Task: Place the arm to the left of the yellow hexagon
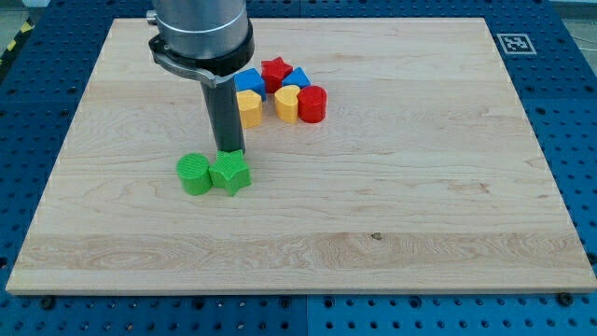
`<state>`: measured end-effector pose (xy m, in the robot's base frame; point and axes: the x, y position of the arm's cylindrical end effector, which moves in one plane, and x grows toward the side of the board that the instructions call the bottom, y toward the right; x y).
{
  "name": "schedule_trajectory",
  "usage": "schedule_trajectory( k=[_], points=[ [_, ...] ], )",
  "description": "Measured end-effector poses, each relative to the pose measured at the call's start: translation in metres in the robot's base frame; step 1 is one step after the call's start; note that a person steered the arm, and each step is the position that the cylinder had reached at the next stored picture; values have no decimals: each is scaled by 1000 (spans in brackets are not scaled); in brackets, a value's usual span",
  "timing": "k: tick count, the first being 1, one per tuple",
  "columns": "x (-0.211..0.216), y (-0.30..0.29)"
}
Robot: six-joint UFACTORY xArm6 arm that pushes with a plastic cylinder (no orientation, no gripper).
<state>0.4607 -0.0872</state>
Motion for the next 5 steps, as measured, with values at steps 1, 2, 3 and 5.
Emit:
schedule_trajectory(
  k=[1, 2, 3, 5],
  points=[
    [-2, 0],
    [-15, -12],
    [-32, -20],
    [-36, -20]
  ],
)
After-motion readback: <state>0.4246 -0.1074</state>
